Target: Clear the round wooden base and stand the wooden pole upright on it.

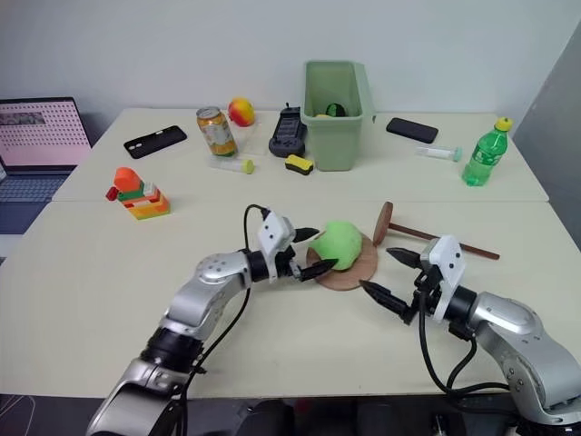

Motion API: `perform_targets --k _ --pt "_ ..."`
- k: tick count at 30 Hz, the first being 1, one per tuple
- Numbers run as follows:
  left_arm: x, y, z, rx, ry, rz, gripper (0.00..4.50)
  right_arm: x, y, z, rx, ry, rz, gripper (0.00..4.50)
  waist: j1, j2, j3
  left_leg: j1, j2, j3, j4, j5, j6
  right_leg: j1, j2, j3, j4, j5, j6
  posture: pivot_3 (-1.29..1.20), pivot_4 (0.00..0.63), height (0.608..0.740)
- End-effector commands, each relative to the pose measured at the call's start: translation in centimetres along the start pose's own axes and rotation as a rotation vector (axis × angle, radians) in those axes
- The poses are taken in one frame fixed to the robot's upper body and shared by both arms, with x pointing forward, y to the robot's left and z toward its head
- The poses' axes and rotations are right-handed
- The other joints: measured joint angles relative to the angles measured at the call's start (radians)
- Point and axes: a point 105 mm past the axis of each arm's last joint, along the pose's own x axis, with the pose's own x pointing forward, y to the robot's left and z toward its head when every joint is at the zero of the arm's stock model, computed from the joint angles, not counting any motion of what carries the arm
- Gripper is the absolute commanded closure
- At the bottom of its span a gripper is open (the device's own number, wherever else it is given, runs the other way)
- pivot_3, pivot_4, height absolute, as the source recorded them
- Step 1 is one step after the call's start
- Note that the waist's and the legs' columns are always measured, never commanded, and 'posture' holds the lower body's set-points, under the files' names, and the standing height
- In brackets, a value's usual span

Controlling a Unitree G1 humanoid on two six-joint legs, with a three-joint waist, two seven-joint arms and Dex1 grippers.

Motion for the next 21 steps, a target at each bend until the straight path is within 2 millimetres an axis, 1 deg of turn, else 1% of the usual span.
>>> perform_targets --k 1,3,4,5,6,9,12,16,19,21 --pt "0.9 -0.1 0.5 0.043 -0.026 -0.054 0.5 -0.5 -0.8 0.9 -0.047 -0.046 -0.091 0.0 -0.002 0.0 0.0 0.0 0.0 0.0 0.0 0.0 0.0 0.0 0.0 0.0 0.0 0.0 0.0 0.0 0.15 0.74" --pt "1.1 -0.2 0.5 0.044 -0.03 -0.067 0.98 -0.6 -1.2 0.8 -0.05 -0.053 -0.124 0.0 -0.002 0.0 0.0 -0.001 0.0 0.0 0.0 0.0 0.0 0.0 0.0 0.0 -0.001 0.0 0.0 0.0 0.15 0.74" --pt "1.2 -0.2 0.6 0.045 -0.032 -0.072 1.13 -0.6 -1.3 0.9 -0.051 -0.057 -0.131 0.0 -0.002 0.0 0.0 -0.001 0.0 0.0 0.0 0.0 0.0 0.0 0.0 0.0 0.0 0.0 0.0 0.0 0.15 0.74" --pt "1.2 -0.2 0.6 0.047 -0.034 -0.076 1.44 -0.6 -1.4 1.0 -0.052 -0.06 -0.136 0.0 -0.002 0.0 0.0 0.0 0.0 -0.001 0.0 0.0 0.0 0.0 0.0 0.001 0.0 0.0 0.0 0.0 0.15 0.74" --pt "1.3 -0.2 0.7 0.047 -0.037 -0.078 1.6 -0.6 -1.5 1.1 -0.055 -0.063 -0.138 0.0 -0.002 0.0 0.0 0.0 0.0 -0.001 0.0 0.0 0.0 0.0 0.0 0.001 0.0 0.0 0.0 0.0 0.15 0.74" --pt "1.3 -0.1 0.9 0.044 -0.05 -0.076 2.31 -0.5 -1.7 1.3 -0.061 -0.069 -0.146 0.0 -0.002 0.0 0.0 0.0 0.0 -0.001 0.0 0.0 0.0 0.0 0.0 0.0 0.0 0.0 0.0 0.0 0.15 0.74" --pt "1.3 0.0 1.1 0.039 -0.063 -0.068 2.84 -0.4 -1.9 1.5 -0.066 -0.073 -0.15 0.0 -0.002 0.0 0.0 0.0 0.0 -0.001 0.0 0.0 0.0 0.0 0.0 0.0 0.0 0.0 0.0 0.0 0.15 0.74" --pt "1.3 0.1 1.6 0.021 -0.091 -0.043 3.79 0.0 -2.1 1.7 -0.066 -0.079 -0.145 0.0 -0.002 0.0 0.0 0.0 0.0 -0.001 0.0 0.0 0.0 0.0 0.0 0.001 0.0 0.0 0.0 0.0 0.15 0.74" --pt "0.4 1.3 2.1 -0.021 -0.099 0.027 4.4 0.3 -2.3 1.8 -0.066 -0.081 -0.136 0.0 -0.002 0.0 0.0 0.0 0.0 -0.001 0.0 0.0 0.0 0.0 0.0 0.001 0.0 0.0 0.0 0.0 0.15 0.74" --pt "-0.4 2.3 2.4 -0.044 -0.096 0.074 4.48 0.4 -2.5 1.9 -0.064 -0.084 -0.134 0.0 -0.003 0.0 0.0 0.0 0.001 -0.002 0.0 0.0 0.0 0.0 0.0 0.001 0.0 0.0 0.0 0.0 0.15 0.74"
